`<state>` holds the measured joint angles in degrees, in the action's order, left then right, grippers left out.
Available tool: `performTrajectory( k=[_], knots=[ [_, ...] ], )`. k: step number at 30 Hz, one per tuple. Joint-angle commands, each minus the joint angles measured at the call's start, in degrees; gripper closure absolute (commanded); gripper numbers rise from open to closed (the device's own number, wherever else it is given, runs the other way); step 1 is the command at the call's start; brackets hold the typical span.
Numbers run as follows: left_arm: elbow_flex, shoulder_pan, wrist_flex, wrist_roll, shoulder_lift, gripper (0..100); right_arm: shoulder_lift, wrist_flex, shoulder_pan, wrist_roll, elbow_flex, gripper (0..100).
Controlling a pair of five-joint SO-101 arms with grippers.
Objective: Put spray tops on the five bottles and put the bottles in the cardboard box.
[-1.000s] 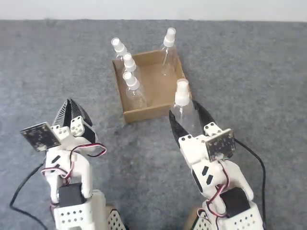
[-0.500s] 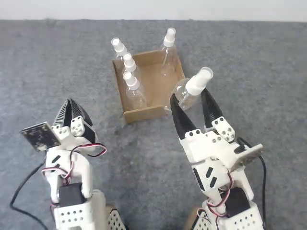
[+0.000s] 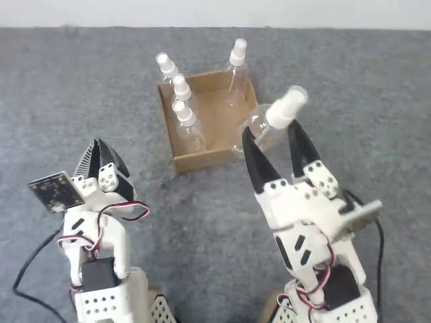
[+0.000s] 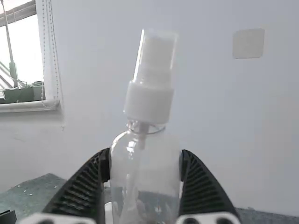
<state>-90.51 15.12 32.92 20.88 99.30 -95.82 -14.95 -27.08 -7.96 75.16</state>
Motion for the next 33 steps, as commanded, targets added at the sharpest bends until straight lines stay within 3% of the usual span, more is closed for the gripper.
performTrajectory(
  k=[1, 11, 30, 33],
  knots=[
    [0.57, 0.26, -1.67, -0.7, 0.97, 99, 8.75, -0.22, 0.4, -0.62, -8.35, 97.9],
    [0.57, 0.35, -1.67, -0.7, 0.97, 99, 29.32, 0.57, 0.4, -0.62, -18.64, 97.9],
    [0.57, 0.35, -1.67, -0.7, 0.97, 99, 51.21, 22.81, 0.57, -0.53, -19.08, 97.7],
    [0.57, 0.35, -1.67, -0.7, 0.97, 99, 54.9, 27.21, 0.57, 2.9, -19.08, 97.8]
  ],
)
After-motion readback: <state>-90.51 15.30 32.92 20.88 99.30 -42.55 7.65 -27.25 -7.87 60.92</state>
